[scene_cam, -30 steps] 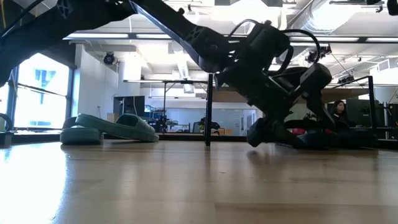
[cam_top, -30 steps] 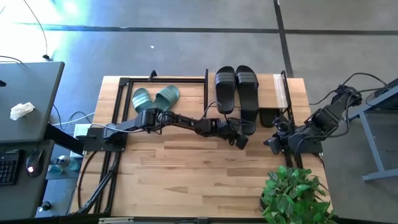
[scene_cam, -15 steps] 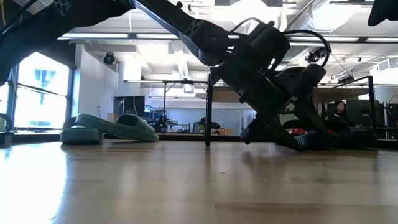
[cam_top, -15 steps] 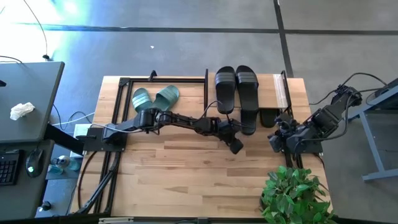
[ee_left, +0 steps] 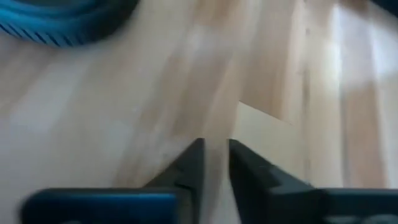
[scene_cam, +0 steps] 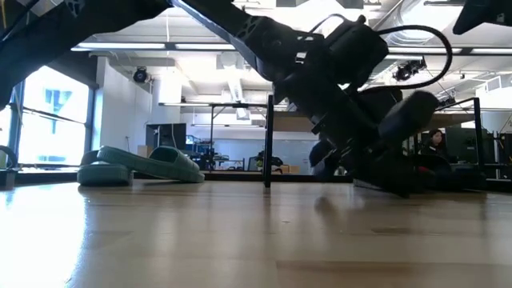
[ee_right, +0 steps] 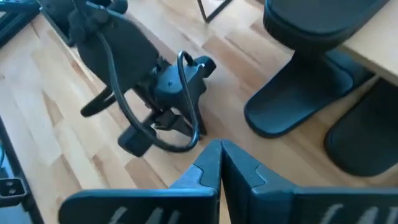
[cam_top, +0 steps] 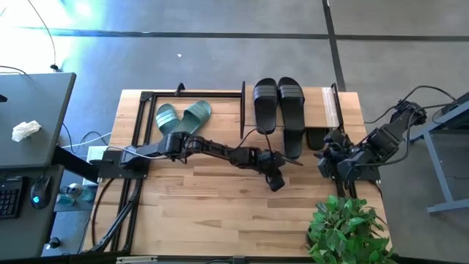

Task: Pick and place slides into the shelf
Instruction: Put the black slipper under the shelf

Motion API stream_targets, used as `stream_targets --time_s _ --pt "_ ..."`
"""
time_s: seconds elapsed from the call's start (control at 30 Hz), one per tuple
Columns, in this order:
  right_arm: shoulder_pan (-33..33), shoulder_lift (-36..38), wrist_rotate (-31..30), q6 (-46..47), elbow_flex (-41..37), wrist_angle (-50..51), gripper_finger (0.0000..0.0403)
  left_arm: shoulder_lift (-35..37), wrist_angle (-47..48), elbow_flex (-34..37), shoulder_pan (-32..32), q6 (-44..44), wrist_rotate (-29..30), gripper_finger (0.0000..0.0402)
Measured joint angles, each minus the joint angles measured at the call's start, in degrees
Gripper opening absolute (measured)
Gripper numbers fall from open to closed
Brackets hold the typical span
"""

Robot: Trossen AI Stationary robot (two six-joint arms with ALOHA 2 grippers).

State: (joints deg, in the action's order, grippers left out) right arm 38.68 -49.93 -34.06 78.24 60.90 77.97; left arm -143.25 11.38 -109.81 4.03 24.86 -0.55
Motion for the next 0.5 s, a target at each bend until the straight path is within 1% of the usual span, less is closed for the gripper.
stream_targets --time_s 0.03,0.1,0.17,0.2,0.23,0.3,0.43,0.5 --pt "0.0 0.0 -0.3 -0.3 0.0 0.0 0.0 -0.1 -0.1 -0.3 -0.2 -1.1 2.2 0.0027" --pt "0.0 0.0 -1.3 -0.3 0.0 0.2 0.0 -0.2 0.3 -1.3 -0.5 -3.7 7.8 0.0009" --pt "0.0 0.0 -1.8 -0.3 0.0 0.3 0.0 -0.2 0.0 -3.2 -0.5 -6.3 13.6 0.0018" --pt "0.0 0.0 -1.8 0.2 0.0 0.5 0.0 -0.2 -0.2 -4.2 -0.5 -7.4 15.6 0.0023" --pt "0.0 0.0 -1.8 0.7 0.0 0.8 0.0 -0.2 -0.4 -5.0 -0.2 -8.4 16.3 0.0027" --pt "0.0 0.0 -1.9 1.4 0.0 0.9 0.0 -0.9 -0.4 -7.2 0.8 -10.1 15.4 0.0025" --pt "0.0 0.0 -1.3 1.3 0.0 0.8 0.0 -3.2 5.0 -10.5 2.3 -10.9 10.5 0.0003" --pt "0.0 0.0 0.2 1.0 0.0 0.7 0.0 -3.5 7.6 -10.5 2.6 -11.4 7.9 0.0007"
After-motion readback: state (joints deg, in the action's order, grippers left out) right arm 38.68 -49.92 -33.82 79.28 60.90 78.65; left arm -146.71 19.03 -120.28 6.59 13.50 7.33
